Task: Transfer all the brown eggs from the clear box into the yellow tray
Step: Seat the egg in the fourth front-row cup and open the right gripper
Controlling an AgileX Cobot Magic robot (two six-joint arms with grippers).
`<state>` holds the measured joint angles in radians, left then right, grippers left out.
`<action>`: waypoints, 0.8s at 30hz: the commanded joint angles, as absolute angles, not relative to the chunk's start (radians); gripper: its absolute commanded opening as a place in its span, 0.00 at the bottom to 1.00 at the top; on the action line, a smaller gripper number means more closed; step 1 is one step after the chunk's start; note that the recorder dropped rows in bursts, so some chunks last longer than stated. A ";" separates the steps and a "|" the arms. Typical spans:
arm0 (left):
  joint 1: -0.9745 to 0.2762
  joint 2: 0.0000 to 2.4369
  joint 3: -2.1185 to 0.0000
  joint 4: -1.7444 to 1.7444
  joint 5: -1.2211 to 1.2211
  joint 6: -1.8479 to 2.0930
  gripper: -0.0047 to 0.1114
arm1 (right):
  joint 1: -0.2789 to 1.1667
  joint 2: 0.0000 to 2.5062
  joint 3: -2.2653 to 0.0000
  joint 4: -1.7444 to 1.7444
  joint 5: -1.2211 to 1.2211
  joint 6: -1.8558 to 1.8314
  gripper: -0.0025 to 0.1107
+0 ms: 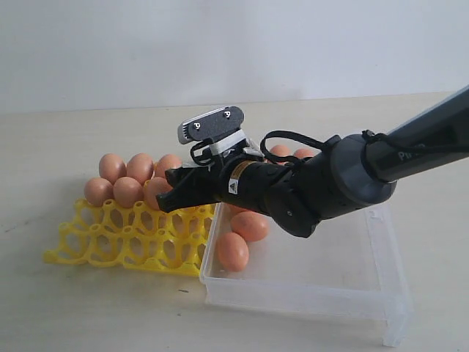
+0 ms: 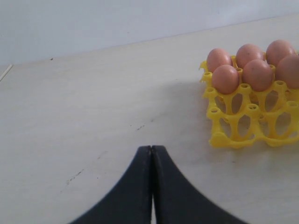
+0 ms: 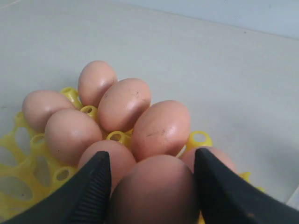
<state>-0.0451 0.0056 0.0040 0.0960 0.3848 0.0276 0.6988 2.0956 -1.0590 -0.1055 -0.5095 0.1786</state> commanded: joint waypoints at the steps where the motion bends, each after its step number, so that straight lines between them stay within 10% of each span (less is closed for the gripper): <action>1: -0.050 0.000 0.000 0.095 0.379 0.023 0.04 | 0.692 2.098 -1.066 -0.116 -0.530 0.186 0.02; 24: -0.050 0.000 0.000 0.095 0.379 0.023 0.04 | 0.692 2.120 -1.067 -0.116 -0.567 0.210 0.02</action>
<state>-0.0451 0.0056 0.0040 0.0960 0.3848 0.0276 0.6988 2.1214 -1.0590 -0.1055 -0.5389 0.2053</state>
